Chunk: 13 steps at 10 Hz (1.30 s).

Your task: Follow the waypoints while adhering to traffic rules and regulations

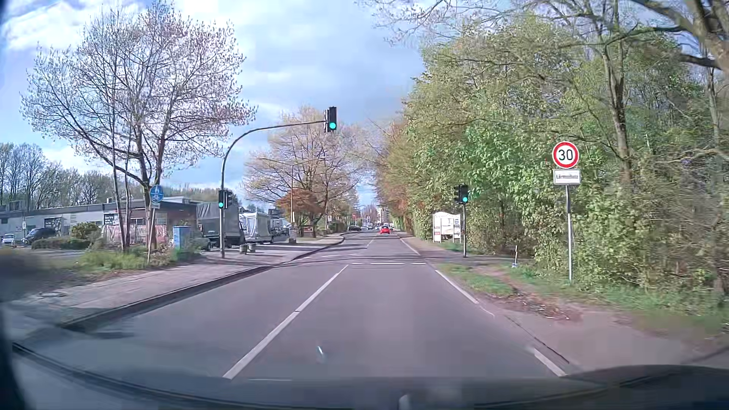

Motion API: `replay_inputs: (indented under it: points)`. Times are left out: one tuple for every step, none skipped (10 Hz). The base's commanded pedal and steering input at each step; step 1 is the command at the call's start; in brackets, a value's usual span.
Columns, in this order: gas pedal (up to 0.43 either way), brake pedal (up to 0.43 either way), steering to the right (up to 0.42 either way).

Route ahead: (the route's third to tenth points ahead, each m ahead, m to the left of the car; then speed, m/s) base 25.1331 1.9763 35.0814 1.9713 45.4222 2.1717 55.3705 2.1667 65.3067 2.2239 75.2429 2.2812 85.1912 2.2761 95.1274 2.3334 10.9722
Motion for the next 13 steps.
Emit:
replay_inputs:
  points:
    - [0.098,0.006,-0.002]
    - [0.110,0.000,-0.002]
    - [0.110,0.000,-0.002]
    - [0.110,0.000,-0.002]
    - [0.110,0.000,-0.002]
    - [0.110,0.000,-0.002]
    - [0.118,0.006,-0.002]
    - [0.118,0.006,-0.002]
    - [0.118,0.000,-0.002]
    - [0.118,0.000,-0.002]
    - [0.118,0.000,-0.002]
    - [0.130,0.000,-0.002]
    - [0.130,0.000,-0.002]
